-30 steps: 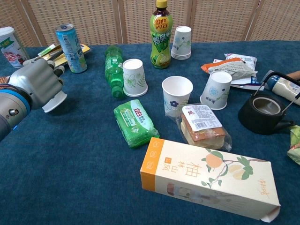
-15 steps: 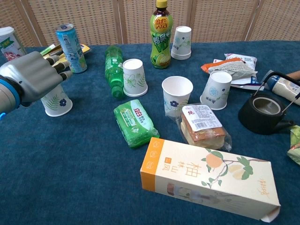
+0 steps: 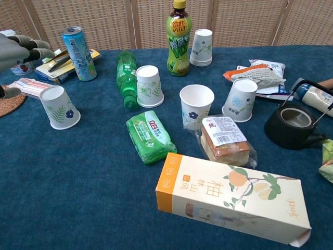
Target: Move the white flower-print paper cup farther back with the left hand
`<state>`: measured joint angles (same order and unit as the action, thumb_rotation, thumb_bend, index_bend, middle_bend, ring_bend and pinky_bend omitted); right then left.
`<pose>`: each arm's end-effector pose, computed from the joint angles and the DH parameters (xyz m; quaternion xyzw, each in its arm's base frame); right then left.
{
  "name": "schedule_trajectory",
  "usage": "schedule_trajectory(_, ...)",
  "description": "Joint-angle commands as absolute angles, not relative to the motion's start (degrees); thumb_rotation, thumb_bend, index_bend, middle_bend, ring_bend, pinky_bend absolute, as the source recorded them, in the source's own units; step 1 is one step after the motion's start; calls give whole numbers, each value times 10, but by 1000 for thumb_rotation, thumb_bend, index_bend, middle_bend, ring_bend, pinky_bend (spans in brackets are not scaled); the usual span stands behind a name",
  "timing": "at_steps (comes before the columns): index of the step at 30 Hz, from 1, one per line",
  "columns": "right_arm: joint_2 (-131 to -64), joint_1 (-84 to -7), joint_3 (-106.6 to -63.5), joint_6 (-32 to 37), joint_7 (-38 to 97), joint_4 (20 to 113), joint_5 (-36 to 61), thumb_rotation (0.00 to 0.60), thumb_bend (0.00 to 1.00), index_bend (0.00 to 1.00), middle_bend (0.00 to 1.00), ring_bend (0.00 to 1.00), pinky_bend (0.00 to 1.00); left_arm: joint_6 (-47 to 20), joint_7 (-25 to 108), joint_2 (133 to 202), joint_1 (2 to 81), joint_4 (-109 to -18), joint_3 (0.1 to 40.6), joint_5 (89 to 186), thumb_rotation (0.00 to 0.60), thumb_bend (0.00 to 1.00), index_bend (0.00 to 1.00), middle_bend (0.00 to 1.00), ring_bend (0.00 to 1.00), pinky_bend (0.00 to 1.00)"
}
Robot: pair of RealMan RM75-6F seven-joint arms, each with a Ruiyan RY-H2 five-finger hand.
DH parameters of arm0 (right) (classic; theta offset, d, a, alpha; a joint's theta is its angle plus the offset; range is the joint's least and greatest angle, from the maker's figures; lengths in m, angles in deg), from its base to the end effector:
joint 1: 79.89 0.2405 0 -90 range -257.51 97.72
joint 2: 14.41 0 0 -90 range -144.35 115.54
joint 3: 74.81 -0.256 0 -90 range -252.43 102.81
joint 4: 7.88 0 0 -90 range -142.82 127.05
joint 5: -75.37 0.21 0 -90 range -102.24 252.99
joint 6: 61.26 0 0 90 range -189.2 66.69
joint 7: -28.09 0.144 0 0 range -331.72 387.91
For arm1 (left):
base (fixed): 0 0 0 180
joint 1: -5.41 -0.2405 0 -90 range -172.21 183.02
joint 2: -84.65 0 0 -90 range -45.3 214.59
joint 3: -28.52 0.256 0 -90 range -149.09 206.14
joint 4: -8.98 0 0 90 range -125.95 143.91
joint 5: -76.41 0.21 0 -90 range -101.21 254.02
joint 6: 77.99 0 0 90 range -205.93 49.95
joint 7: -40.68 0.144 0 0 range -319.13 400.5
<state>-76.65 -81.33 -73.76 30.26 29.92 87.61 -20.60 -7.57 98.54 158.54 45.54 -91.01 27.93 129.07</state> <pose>-0.2954 -0.1320 0.1610 0.6035 -0.3890 0.4187 0.5561 -0.2001 0.3134 0.0646 -0.7750 -0.1785 -0.1516 0.5870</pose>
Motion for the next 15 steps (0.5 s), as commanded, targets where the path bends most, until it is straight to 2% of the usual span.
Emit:
schedule_trajectory(1, -769, -812, -738, 300, 295, 876, -204, 600, 227, 0, 0, 0, 0, -107, 778, 1524, 410, -873, 294, 1437, 600, 431, 0, 0, 0, 288)
schedule_trajectory(7, -769, -813, -738, 301, 294, 877, -205, 600, 227, 0, 0, 0, 0, -56, 624, 1483, 348, -858, 323, 1528, 600, 431, 0, 0, 0, 257)
schedule_trajectory(15, -767, -816, -740, 310, 291, 876, -206, 600, 226, 0, 0, 0, 0, 22, 516, 1445, 261, -869, 352, 1575, 600, 430, 0, 0, 0, 62)
